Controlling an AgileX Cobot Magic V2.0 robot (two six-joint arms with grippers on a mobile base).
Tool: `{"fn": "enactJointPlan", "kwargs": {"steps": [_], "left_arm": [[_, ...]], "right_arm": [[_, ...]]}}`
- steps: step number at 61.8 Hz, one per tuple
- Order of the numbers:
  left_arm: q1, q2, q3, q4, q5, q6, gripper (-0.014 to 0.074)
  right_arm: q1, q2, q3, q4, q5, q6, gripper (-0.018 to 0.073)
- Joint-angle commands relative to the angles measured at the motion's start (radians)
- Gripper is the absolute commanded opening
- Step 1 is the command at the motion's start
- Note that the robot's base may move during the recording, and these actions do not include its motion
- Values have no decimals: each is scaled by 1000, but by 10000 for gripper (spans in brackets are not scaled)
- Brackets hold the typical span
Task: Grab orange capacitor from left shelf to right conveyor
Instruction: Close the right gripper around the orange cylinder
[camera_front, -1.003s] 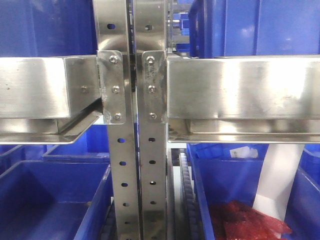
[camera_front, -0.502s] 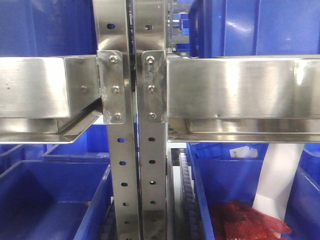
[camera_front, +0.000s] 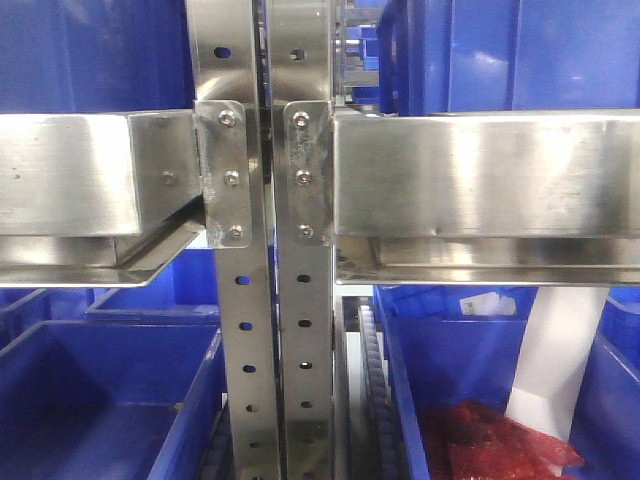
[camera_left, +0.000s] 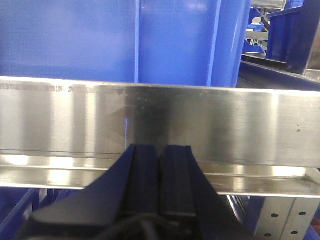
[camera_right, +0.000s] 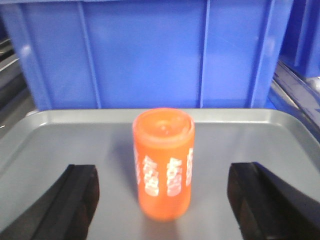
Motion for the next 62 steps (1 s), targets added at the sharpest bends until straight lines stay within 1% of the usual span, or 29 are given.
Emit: {"fn": "enactJointPlan", "kwargs": {"steps": [1, 30, 55, 59, 62], "left_arm": [[1, -10, -3, -2, -90, -2, -127], [1, -10, -3, -2, -90, -2, -127], [1, -10, -3, -2, -90, -2, -127], [1, -10, -3, -2, -90, -2, -127], [1, -10, -3, -2, -90, -2, -127]], "right_arm": [[0, 39, -38, 5, -173, -8, 623], [0, 239, -38, 5, -441, -7, 623], [0, 366, -38, 5, -580, -7, 621], [0, 381, -38, 5, -588, -6, 597], [0, 387, -38, 5, -590, -6, 554]]}}
